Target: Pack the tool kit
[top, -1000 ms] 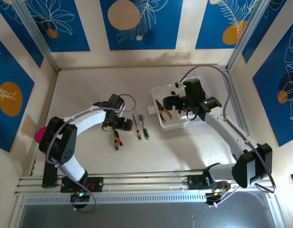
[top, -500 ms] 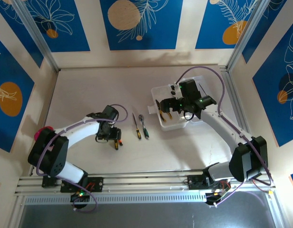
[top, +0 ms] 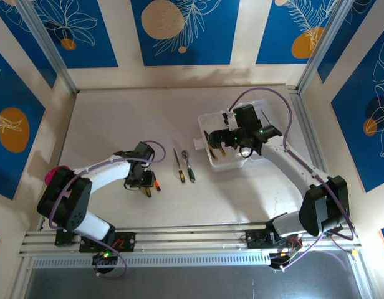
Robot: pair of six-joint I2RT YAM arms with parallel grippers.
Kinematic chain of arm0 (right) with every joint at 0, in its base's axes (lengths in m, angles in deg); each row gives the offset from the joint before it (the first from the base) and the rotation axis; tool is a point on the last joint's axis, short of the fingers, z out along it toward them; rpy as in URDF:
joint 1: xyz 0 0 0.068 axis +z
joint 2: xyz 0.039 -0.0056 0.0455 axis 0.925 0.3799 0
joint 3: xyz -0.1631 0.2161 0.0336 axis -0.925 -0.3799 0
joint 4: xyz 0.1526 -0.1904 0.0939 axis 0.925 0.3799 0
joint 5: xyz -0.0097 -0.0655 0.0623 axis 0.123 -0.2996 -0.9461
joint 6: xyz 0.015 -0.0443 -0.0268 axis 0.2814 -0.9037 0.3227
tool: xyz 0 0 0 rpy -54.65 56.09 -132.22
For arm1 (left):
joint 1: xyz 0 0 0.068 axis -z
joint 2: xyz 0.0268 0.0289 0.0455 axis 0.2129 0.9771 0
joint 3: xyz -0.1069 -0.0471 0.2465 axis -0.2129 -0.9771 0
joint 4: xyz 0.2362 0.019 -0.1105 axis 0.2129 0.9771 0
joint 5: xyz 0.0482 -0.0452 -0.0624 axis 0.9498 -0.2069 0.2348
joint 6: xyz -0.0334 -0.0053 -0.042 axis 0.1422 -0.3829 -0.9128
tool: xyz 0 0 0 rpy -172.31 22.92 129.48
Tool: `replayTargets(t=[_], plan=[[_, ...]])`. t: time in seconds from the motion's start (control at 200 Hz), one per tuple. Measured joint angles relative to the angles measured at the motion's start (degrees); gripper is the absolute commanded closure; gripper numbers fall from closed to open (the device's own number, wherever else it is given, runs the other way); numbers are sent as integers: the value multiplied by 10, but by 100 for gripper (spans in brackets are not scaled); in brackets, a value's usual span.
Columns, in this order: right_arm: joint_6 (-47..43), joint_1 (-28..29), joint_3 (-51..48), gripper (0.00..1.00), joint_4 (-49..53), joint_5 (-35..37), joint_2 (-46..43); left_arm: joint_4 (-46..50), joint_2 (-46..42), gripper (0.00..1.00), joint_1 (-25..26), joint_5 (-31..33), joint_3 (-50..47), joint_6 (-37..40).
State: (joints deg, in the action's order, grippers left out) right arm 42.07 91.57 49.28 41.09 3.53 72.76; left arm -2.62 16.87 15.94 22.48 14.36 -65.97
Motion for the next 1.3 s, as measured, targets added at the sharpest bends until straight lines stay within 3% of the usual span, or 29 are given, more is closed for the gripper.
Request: replayTargets(t=[0.095, 0.335, 0.75, 0.955, 1.301], plan=[[0, 0, 0, 1, 0, 0, 0, 4, 2, 81, -1, 6, 3, -3], [0, 0, 0, 1, 0, -4, 0, 7, 5, 100, -1, 5, 9, 0], [0, -5, 0, 1, 4, -11, -1, 19, 4, 100, 1, -8, 29, 21], [4, -11, 0, 1, 6, -33, -15, 35, -38, 100, 1, -10, 80, 37], [19, -15, -12, 1, -26, -143, -30, 23, -66, 100, 1, -89, 176, 56]])
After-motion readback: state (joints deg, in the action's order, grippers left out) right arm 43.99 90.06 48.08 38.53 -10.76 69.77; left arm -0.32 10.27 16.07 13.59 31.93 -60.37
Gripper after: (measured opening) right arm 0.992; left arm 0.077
